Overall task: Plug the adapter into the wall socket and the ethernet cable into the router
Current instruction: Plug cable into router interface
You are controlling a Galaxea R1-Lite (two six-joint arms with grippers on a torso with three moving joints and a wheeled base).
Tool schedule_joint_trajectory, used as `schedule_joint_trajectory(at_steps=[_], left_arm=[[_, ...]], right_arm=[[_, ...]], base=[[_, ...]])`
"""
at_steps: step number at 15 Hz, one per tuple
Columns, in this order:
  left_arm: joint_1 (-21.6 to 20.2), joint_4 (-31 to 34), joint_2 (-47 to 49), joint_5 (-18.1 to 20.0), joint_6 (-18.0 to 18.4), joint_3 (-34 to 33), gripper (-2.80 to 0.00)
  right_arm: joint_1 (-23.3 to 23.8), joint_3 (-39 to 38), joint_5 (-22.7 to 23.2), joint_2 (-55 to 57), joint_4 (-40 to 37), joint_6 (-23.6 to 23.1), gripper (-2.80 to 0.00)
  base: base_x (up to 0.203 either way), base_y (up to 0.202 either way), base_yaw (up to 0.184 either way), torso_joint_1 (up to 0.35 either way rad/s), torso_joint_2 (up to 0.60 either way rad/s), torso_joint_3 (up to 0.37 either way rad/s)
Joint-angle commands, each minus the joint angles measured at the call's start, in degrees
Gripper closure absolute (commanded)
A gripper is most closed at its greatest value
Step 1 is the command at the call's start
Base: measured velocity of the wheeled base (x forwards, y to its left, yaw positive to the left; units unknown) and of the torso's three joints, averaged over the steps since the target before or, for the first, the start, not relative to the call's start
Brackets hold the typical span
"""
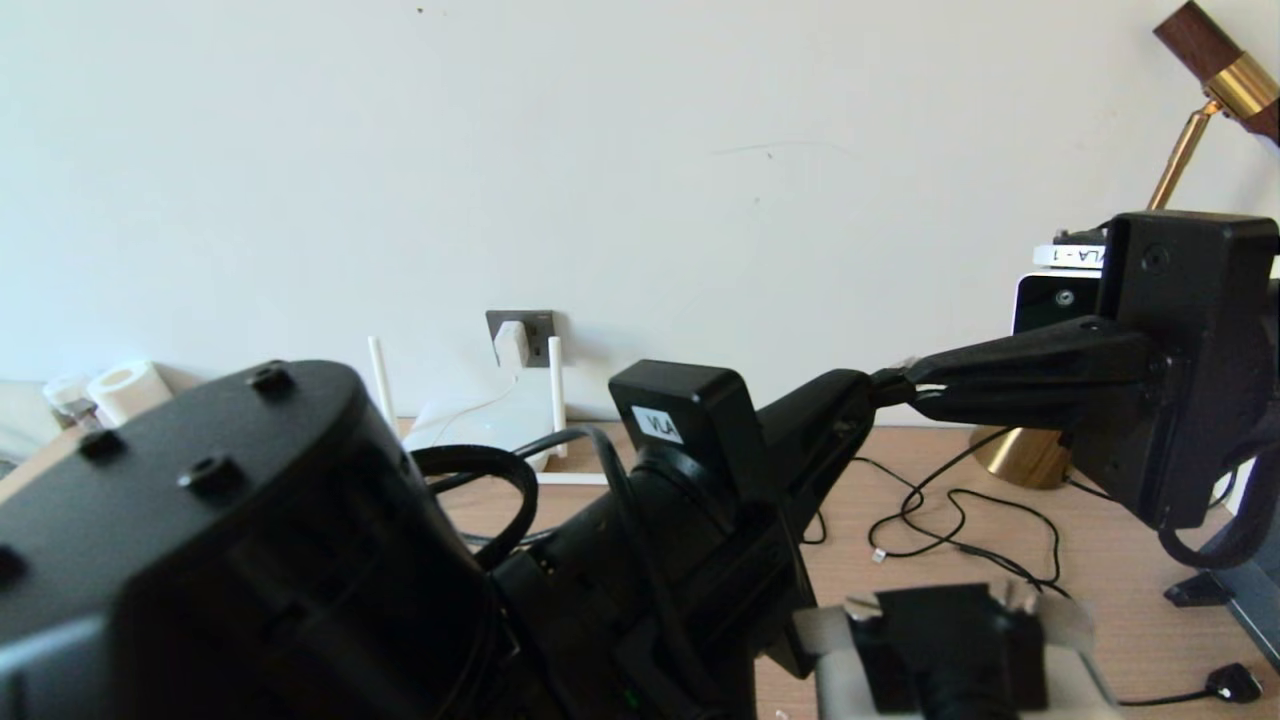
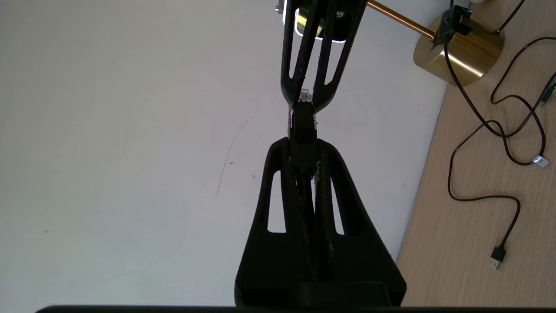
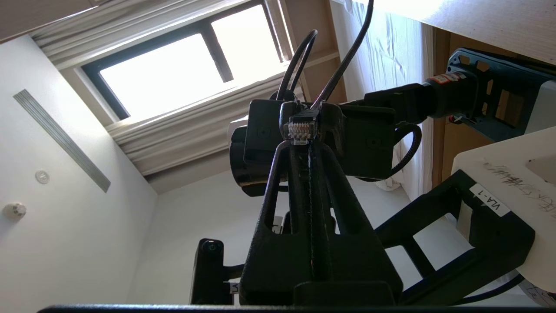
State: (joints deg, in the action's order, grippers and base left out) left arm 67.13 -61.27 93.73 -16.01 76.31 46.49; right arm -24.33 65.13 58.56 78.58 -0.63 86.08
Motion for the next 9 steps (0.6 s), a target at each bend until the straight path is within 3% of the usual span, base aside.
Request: schedule_joint_trajectory(at_steps=[1,8,9], left_arm=[[0.01,-0.17,0.15,-0.04,0.42,0.09,0.0],[0.01,-0.25,-0.04,0.01,0.33,0.18,0.0],[0.01,-0.25,-0.04,0.01,0.33,0.18,-2.8]], right_arm=[[-0.01,0.0,0.32,0.34,0.1,0.49,0.0],[-0.01,-0.1,0.32,0.17,0.1,0.49,0.0],[-0.01,-0.1,0.32,0.17,0.1,0.58,0.0]], base=[[0.0,0.0,0.0,0.0,0.0,0.0],[0.0,0.0,0.0,0.0,0.0,0.0],[0.0,0.0,0.0,0.0,0.0,0.0]])
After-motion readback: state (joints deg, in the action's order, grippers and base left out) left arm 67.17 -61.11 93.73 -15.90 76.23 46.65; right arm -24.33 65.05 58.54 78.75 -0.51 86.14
